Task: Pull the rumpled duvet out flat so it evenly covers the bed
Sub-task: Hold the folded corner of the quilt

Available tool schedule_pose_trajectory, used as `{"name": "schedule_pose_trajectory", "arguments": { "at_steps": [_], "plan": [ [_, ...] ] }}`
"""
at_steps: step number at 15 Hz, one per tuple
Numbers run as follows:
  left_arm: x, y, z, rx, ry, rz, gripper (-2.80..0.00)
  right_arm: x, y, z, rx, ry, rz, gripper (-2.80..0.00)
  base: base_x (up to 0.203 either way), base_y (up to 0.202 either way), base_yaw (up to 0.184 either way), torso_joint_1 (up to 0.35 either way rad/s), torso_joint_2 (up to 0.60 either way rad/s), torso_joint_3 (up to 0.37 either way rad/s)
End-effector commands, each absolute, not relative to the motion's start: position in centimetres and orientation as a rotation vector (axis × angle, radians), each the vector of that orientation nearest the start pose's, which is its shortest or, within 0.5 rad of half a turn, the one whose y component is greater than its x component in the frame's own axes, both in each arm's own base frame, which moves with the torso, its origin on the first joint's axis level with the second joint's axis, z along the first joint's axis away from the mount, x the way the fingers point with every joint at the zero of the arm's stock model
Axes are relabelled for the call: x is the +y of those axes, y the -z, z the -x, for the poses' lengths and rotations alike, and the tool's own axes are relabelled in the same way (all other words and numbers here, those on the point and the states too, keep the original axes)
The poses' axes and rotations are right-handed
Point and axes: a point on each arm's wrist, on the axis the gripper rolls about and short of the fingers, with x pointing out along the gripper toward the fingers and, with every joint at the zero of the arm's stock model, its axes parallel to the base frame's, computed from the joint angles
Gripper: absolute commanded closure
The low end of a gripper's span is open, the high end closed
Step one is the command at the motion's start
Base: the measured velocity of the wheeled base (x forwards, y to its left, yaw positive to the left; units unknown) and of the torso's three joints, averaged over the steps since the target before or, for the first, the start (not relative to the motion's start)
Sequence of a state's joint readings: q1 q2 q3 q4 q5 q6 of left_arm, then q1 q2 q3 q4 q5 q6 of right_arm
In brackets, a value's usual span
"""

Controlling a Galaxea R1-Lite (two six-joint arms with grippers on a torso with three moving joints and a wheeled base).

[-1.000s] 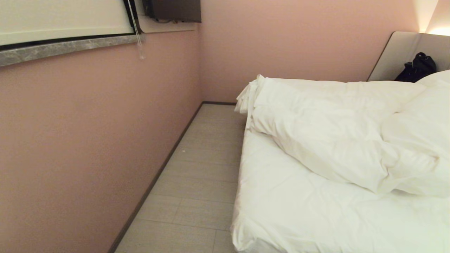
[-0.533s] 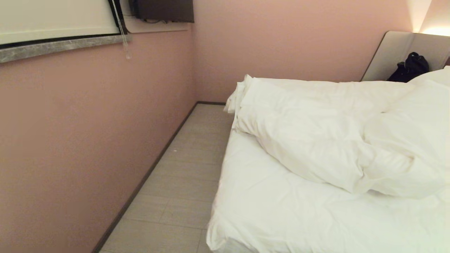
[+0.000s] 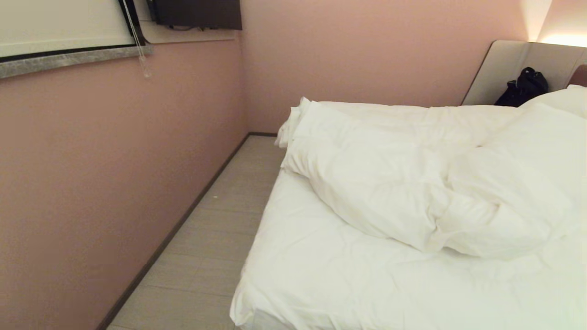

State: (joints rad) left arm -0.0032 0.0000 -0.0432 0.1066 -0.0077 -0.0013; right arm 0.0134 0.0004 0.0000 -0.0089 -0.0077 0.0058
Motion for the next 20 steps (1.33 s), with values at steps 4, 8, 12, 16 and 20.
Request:
{"name": "schedule_pose_trajectory", "arguments": {
  "at_steps": [4, 8, 12, 16, 20],
  "plan": [
    [-0.01, -7.67, 2.65, 0.063, 0.011, 0.002, 0.0, -0.05, -7.65, 2.27, -0.008, -0.006, -0.006, 0.0, 0.0, -0.189, -0.001, 0.001, 0.0, 0.004],
    [-0.01, -7.67, 2.65, 0.063, 0.011, 0.002, 0.0, -0.05, -7.65, 2.27, -0.008, -0.006, -0.006, 0.0, 0.0, -0.192, 0.0, 0.001, 0.0, 0.002],
    [-0.01, -7.67, 2.65, 0.063, 0.011, 0.002, 0.0, -0.05, -7.65, 2.27, -0.008, -0.006, -0.006, 0.0, 0.0, -0.194, 0.0, 0.002, 0.0, 0.004],
    [-0.01, -7.64, 2.64, 0.064, 0.011, 0.002, 0.0, -0.05, -7.65, 2.27, -0.008, -0.007, -0.006, 0.0, 0.0, -0.193, 0.0, 0.004, 0.0, 0.003],
    [-0.01, -7.65, 2.65, 0.064, 0.011, 0.002, 0.0, -0.05, -7.64, 2.27, -0.008, -0.006, -0.006, 0.0, 0.0, -0.194, 0.0, 0.001, 0.0, 0.003]
  ]
}}
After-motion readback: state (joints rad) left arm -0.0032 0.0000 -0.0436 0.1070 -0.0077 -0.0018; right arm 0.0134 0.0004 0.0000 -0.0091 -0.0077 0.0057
